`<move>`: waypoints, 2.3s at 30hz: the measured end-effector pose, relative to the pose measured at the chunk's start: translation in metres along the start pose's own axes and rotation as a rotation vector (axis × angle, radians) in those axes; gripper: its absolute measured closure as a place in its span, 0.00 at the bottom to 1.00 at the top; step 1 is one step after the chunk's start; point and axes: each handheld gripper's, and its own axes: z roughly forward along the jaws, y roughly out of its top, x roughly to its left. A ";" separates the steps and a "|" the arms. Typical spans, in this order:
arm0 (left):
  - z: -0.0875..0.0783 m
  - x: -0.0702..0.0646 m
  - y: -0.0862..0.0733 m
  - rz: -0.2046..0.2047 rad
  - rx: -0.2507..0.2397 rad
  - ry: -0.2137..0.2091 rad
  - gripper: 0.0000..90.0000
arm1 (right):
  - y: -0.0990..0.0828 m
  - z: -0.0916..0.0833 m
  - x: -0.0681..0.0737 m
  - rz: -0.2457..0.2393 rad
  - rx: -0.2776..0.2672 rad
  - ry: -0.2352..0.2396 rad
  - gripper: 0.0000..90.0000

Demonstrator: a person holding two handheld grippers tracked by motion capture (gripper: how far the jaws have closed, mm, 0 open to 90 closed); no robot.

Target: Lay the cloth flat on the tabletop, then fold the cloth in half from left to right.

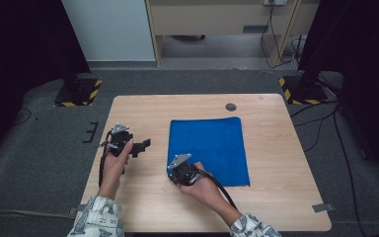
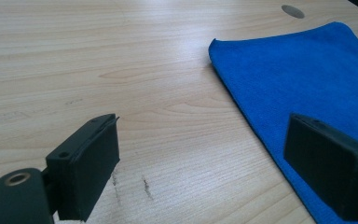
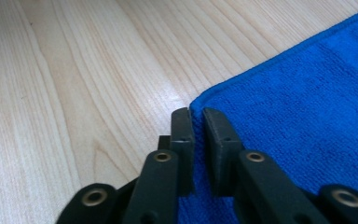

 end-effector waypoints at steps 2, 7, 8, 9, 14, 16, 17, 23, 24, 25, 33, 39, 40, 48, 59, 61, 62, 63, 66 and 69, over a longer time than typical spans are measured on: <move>0.000 0.001 0.000 0.000 -0.003 -0.001 0.11 | 0.000 0.000 -0.002 0.015 -0.002 0.008 0.94; 0.001 0.000 -0.001 -0.004 0.008 -0.006 0.11 | 0.002 -0.003 -0.002 0.029 -0.027 0.012 0.94; 0.001 0.000 -0.001 -0.004 0.008 -0.008 0.11 | 0.002 -0.004 -0.002 0.032 -0.034 0.013 0.94; 0.001 -0.001 0.000 -0.001 0.008 -0.011 0.11 | 0.003 -0.005 -0.002 0.039 -0.040 0.017 0.95; 0.001 -0.007 0.004 0.018 -0.002 -0.021 0.12 | 0.005 -0.012 0.001 0.032 -0.060 0.028 0.95; 0.003 -0.011 0.007 0.025 -0.005 -0.022 0.12 | 0.006 -0.014 0.001 0.035 -0.068 0.026 0.95; 0.004 -0.013 0.009 0.033 0.000 -0.025 0.12 | 0.006 -0.015 0.002 0.039 -0.070 0.026 0.95; 0.014 -0.022 0.020 0.077 0.010 -0.033 0.15 | 0.006 -0.023 0.003 0.048 -0.084 0.026 0.95; 0.016 -0.025 0.024 0.096 0.016 -0.035 0.16 | 0.007 -0.024 0.004 0.049 -0.086 0.026 0.95; 0.018 -0.026 0.026 0.104 0.021 -0.039 0.16 | 0.007 -0.025 0.006 0.045 -0.089 0.026 0.95; 0.034 -0.042 0.046 0.177 0.049 -0.064 0.22 | 0.011 -0.029 0.014 0.051 -0.108 0.032 0.95; 0.046 -0.040 0.049 0.201 0.072 -0.076 0.26 | 0.013 -0.028 0.020 0.055 -0.111 0.028 0.95; 0.047 -0.040 0.048 0.204 0.078 -0.076 0.26 | 0.013 -0.027 0.022 0.053 -0.116 0.024 0.95; 0.052 -0.037 0.044 0.228 0.114 -0.062 0.33 | 0.015 -0.021 0.038 0.035 -0.126 0.055 0.95; 0.063 -0.029 0.041 0.207 0.112 -0.061 0.40 | 0.011 -0.020 0.045 0.030 -0.121 0.082 0.95; 0.064 -0.029 0.041 0.209 0.116 -0.069 0.44 | 0.009 -0.020 0.045 0.033 -0.125 0.082 0.95; 0.064 -0.027 0.040 0.213 0.118 -0.074 0.45 | 0.008 -0.020 0.045 0.039 -0.127 0.083 0.95; 0.066 -0.026 0.040 0.220 0.120 -0.064 0.47 | 0.008 -0.019 0.046 0.038 -0.131 0.086 0.95; 0.067 -0.024 0.039 0.212 0.113 -0.053 0.50 | 0.007 -0.016 0.047 0.045 -0.141 0.101 0.95; 0.068 -0.025 0.038 0.222 0.118 -0.053 0.51 | 0.006 -0.011 0.051 0.039 -0.142 0.113 0.95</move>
